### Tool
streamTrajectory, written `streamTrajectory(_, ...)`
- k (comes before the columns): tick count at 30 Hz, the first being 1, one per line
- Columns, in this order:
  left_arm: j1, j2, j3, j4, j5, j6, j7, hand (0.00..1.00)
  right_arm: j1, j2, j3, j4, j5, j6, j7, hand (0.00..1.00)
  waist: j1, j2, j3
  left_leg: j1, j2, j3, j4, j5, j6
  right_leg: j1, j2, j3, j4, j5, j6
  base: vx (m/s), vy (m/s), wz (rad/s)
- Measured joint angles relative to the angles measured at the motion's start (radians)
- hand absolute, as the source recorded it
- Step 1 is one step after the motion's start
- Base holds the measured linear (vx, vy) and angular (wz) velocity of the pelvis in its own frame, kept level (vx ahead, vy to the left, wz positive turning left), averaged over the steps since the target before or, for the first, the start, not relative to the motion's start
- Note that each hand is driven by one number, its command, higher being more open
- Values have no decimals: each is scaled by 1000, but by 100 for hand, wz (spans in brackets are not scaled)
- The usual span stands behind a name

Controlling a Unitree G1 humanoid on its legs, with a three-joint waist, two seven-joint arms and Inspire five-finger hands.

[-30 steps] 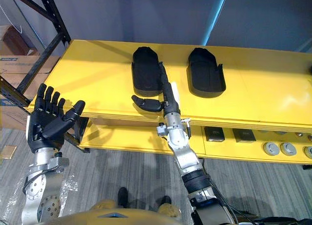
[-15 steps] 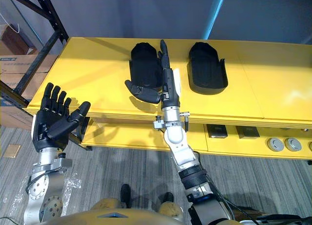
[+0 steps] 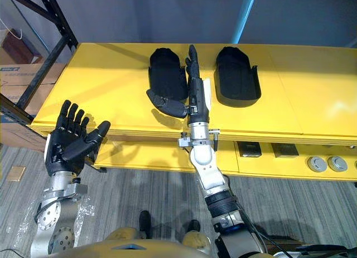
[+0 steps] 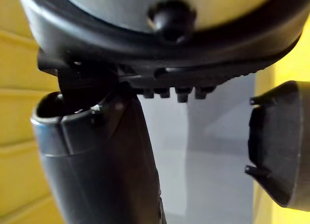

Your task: Walk over and take three plastic housings, then place them on the shelf

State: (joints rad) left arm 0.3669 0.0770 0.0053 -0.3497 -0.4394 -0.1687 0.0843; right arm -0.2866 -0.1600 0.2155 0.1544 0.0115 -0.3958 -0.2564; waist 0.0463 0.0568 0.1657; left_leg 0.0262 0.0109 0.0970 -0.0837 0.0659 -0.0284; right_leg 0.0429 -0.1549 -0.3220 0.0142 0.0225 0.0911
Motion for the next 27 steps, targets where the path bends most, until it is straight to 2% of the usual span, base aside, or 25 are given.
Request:
streamTrajectory(5, 2, 0, -1, 21, 18, 3, 0, 100, 9, -2, -12, 32, 8, 20, 8, 100, -2, 13, -1, 2, 0, -2, 0, 2, -1, 2, 0, -1, 0, 0, 0, 0, 0, 0)
streamTrajectory(13, 18, 0, -11, 32, 65, 3, 4, 100, 63, 0, -19, 49, 94, 85, 96, 100, -8, 16, -2, 10, 0, -6, -1, 5, -3, 11, 0, -4, 1, 0, 0, 0, 0, 1)
streamTrajectory(23, 27, 1, -13, 32, 137, 19, -1, 100, 80, -1, -9, 49, 94, 101, 162, 100, -20, 23, -7, 11, 1, -2, -1, 5, -3, 11, 0, -3, 0, 0, 0, 0, 0, 0)
streamTrajectory(27, 27, 1, -36, 32, 137, 21, -2, 100, 80, -2, -8, 72, 94, 98, 173, 100, -20, 36, -16, 10, 1, -2, -1, 5, -3, 11, 0, -3, 0, 0, 0, 0, 0, 0)
